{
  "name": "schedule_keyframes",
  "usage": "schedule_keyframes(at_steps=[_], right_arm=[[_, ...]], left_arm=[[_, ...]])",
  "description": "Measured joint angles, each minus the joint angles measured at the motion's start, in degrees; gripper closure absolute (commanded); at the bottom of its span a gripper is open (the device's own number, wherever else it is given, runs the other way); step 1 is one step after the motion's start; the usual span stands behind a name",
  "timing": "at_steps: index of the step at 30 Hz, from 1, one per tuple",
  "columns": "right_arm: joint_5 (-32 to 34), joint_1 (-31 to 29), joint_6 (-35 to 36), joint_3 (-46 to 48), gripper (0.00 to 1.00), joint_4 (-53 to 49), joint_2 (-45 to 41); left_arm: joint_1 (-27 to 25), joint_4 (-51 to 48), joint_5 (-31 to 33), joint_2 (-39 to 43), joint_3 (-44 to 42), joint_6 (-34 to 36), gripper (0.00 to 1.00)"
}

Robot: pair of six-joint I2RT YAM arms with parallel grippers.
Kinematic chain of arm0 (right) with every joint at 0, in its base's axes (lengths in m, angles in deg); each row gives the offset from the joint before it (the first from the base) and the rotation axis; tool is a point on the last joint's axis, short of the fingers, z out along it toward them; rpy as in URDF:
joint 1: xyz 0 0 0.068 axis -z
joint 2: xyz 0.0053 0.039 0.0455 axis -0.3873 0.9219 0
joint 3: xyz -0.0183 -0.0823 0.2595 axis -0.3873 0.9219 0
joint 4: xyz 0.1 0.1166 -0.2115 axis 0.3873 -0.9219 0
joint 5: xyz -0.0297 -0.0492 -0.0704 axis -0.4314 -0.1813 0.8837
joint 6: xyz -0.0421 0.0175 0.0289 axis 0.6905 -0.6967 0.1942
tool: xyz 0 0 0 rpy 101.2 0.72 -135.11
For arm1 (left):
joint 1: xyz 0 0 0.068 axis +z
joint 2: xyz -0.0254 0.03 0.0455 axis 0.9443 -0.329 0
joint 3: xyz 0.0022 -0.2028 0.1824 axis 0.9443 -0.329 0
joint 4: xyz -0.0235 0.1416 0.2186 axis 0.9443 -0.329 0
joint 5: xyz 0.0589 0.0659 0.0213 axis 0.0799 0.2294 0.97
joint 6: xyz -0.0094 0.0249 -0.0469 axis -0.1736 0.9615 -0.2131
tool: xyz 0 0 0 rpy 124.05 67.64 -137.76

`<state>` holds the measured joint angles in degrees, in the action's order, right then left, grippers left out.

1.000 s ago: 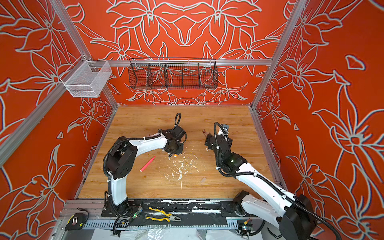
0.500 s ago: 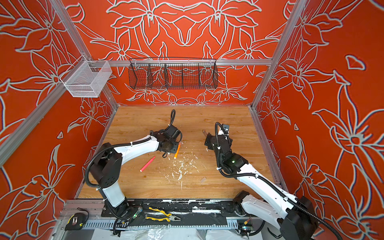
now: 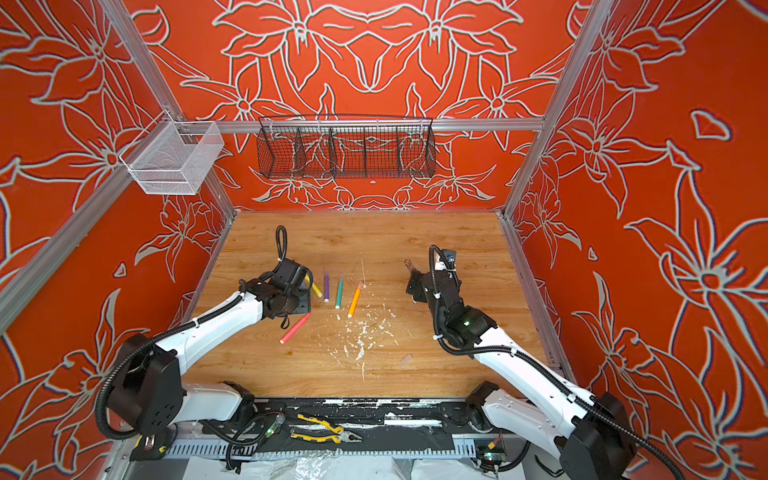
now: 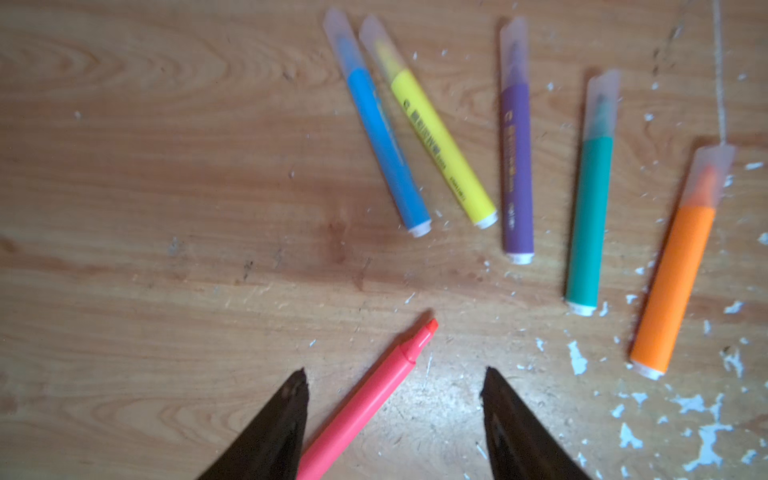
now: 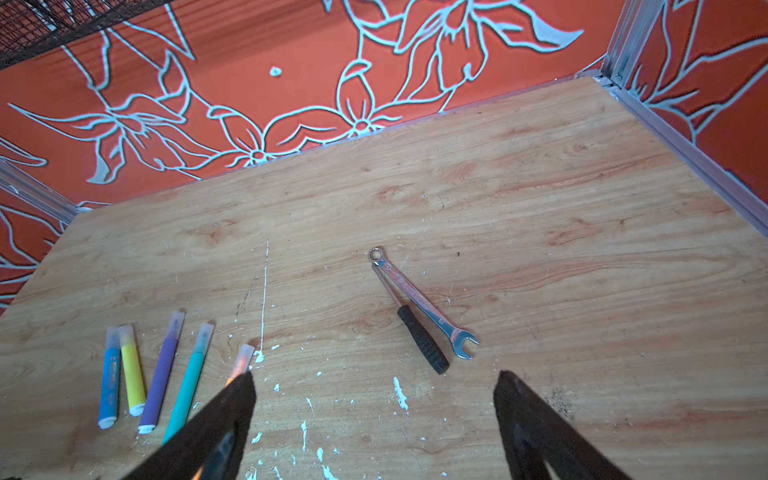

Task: Insert the pens into the pen caps
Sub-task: 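Lower the left gripper onto the pink marker and grasp it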

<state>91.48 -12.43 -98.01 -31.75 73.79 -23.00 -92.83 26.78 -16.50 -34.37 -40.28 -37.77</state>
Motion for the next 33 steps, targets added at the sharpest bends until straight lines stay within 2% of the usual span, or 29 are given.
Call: schedule_keyframes(at_steps=[8, 21, 27, 33], right_arm=[[-0.42, 0.0, -0.24, 0.0, 0.08, -0.33, -0.94], [-0.24, 0.0, -0.24, -0.09, 0.09, -0.44, -0.98], [0.2, 0.0, -0.24, -0.09, 0.09, -1.01, -1.25], [0.24, 0.0, -0.22, -0.09, 0.09, -1.18, -2.43]], left_arm=[[2.62, -0.31, -6.34, -3.13, -0.9, -1.55, 0.33], [2.89, -1.9, -8.87, -3.87, -6.56, -7.32, 0.37], [2.86, -1.99, -10.67, -7.17, -5.4, -7.98, 0.47], [1.81, -1.18, -11.72, -4.04, -8.09, -9.03, 0.55]])
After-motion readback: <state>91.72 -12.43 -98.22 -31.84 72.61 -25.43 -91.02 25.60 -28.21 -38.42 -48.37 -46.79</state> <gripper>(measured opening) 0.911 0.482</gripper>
